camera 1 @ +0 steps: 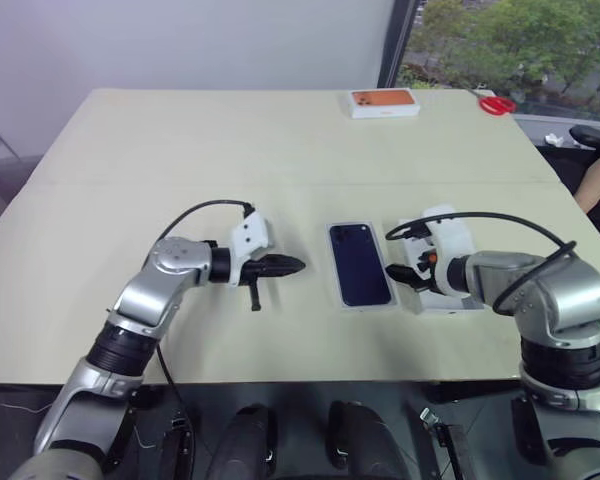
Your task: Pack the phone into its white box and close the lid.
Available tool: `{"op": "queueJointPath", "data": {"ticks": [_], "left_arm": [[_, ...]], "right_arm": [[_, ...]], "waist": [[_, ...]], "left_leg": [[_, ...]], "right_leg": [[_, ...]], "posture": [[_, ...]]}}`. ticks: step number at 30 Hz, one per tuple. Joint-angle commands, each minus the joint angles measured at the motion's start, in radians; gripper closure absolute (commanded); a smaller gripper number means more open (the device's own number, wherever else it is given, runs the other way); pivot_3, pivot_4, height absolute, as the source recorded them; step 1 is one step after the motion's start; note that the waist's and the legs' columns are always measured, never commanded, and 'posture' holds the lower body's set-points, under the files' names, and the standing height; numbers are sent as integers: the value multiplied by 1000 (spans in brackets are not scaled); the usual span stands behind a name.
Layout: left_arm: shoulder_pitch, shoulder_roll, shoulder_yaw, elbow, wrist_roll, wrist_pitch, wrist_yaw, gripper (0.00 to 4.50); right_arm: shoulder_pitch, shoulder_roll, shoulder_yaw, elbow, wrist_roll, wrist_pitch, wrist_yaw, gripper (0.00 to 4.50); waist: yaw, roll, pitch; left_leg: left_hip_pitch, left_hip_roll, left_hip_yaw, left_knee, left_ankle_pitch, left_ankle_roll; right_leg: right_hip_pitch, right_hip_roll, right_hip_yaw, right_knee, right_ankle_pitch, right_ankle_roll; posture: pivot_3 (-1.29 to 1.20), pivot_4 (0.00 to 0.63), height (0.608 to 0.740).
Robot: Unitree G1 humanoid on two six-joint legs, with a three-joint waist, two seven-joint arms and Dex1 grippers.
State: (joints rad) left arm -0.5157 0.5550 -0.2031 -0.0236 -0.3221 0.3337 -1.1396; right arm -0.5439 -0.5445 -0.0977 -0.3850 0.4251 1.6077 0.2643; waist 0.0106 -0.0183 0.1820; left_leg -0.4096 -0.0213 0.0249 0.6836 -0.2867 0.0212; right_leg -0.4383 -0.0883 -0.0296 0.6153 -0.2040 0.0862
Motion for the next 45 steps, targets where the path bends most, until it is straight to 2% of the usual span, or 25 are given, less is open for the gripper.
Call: {"op": "queueJointPath", "data": {"ticks": [1, 2, 5, 8, 11, 20, 24, 27, 31, 38, 45], "left_arm": [[33, 41, 48, -39, -48, -62, -81, 4500], [39, 47, 52, -39, -52, -69, -90, 4500], [54, 47, 68, -42, -66, -77, -95, 4500], [62, 45, 69, -41, -64, -86, -90, 4500], [65, 38, 67, -41, -64, -85, -80, 4500], [60, 20, 61, -30, -68, -86, -72, 4500], [51, -6, 50, -22, -58, -91, -55, 4500], [47, -22, 40, -17, -48, -93, -45, 4500], [23, -70, -8, 5, -6, -105, -15, 4500], [-2, -126, -38, 32, 33, -113, 9, 4500], [1, -145, -39, 9, 14, -97, -6, 4500]], "right_arm": [[-14, 7, -46, 19, 35, 7, -51, 624], [-14, 9, -51, 25, 46, 7, -61, 624], [-16, 13, -66, 44, 83, 7, -97, 1460], [-15, 12, -78, 57, 115, 7, -136, 3055], [-14, 8, -87, 62, 146, 7, -168, 4447], [-20, -16, -99, 52, 257, 7, -249, 4447], [-22, 12, -168, 75, 317, 7, -325, 4447], [-21, 22, -202, 89, 379, 7, -378, 3465], [-4, 2, -196, 40, 446, 7, -452, 1579], [40, -159, -169, -23, 544, 7, -453, 1579], [41, -130, -183, 5, 595, 7, -490, 1579]], "waist": [[-1, 0, 0], [-1, 0, 0], [3, 0, 0], [2, 0, 0], [2, 0, 0], [0, 0, 0], [1, 0, 0], [1, 0, 0], [1, 0, 0], [-1, 0, 0], [-3, 0, 0]], "left_leg": [[0, 0, 0, 0, 0, 0], [0, 0, 0, 0, 0, 0], [0, 0, 0, 0, 0, 0], [0, -1, 0, 0, 0, 0], [0, -1, 0, 0, 0, 1], [0, -1, 0, 0, 0, 1], [0, -1, 0, 0, 0, 1], [0, -1, 0, 0, 0, 1], [0, 0, 0, 0, 0, 1], [0, 0, 0, 0, -1, 2], [1, 2, 0, 0, -1, 2]], "right_leg": [[0, 0, 0, 0, 1, 1], [0, 0, 0, 0, 1, 1], [1, 1, -1, 0, 1, 2], [1, 1, -2, 0, 1, 2], [1, 2, -2, 0, 1, 2], [1, 3, -2, 0, 1, 2], [2, 3, -1, 0, 1, 2], [1, 3, -1, 0, 1, 2], [2, 3, -1, 0, 1, 2], [2, 4, -1, -1, 1, 2], [1, 5, -1, 0, 1, 2]], "posture": [[0, 150, 740], [0, 150, 740], [0, 150, 740], [0, 150, 740], [0, 150, 740], [0, 150, 740], [0, 150, 740], [0, 150, 740], [0, 150, 740], [0, 150, 740], [0, 150, 740]]}}
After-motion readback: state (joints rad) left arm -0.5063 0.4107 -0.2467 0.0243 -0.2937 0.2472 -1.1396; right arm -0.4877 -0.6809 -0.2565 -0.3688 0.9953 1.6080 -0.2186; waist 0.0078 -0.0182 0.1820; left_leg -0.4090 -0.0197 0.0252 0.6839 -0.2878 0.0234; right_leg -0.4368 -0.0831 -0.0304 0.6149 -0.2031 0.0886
